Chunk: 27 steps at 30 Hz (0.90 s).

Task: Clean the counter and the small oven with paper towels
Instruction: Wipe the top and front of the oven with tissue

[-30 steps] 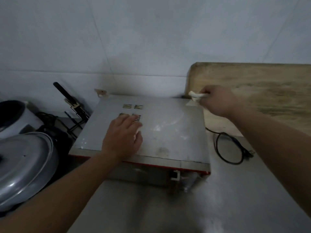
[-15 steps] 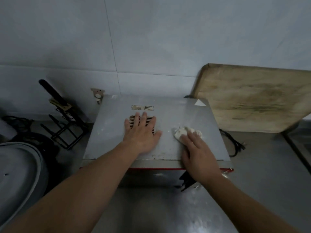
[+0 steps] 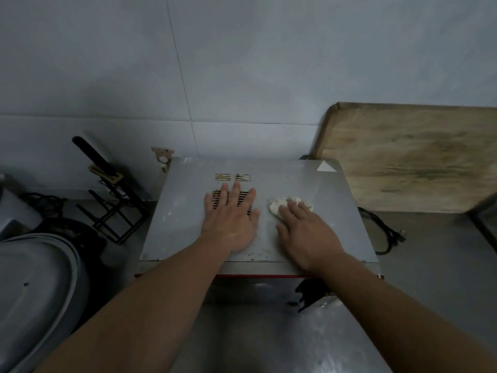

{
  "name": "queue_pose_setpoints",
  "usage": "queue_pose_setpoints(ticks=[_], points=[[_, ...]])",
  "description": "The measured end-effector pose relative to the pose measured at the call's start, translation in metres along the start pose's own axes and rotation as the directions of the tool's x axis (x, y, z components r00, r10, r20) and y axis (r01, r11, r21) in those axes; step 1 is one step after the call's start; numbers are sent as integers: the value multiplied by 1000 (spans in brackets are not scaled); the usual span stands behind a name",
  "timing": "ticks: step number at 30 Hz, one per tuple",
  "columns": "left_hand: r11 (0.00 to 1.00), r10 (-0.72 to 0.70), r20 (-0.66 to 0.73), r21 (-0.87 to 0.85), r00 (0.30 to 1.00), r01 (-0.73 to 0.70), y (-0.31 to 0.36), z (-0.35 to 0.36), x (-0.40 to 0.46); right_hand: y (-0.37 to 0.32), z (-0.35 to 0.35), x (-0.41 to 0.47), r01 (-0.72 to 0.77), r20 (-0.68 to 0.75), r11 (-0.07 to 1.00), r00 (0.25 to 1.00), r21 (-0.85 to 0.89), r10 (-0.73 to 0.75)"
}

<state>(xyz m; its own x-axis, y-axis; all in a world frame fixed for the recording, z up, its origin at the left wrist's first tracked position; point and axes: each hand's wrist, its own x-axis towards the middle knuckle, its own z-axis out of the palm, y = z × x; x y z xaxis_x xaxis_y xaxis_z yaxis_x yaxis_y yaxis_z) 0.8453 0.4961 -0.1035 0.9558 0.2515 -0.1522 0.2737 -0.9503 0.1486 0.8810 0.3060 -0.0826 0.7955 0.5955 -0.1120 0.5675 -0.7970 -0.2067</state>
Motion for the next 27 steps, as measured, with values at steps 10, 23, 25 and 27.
queue_pose_setpoints(ticks=[10,23,25,27], points=[[999,-38,-42,-13,998,37,-1,3,4,22,-25,157,-32,74,998,997,61,28],[997,-72,-43,-8,996,72,1,3,5,-1,3,-15,217,-33,974,975,-59,-219],[997,-74,-29,-10,997,74,1,2,5,-3,11,-57,209,-6,973,978,-102,-210],[997,-73,-21,-7,997,73,1,1,4,-3,13,-82,193,44,977,981,-91,-189]])
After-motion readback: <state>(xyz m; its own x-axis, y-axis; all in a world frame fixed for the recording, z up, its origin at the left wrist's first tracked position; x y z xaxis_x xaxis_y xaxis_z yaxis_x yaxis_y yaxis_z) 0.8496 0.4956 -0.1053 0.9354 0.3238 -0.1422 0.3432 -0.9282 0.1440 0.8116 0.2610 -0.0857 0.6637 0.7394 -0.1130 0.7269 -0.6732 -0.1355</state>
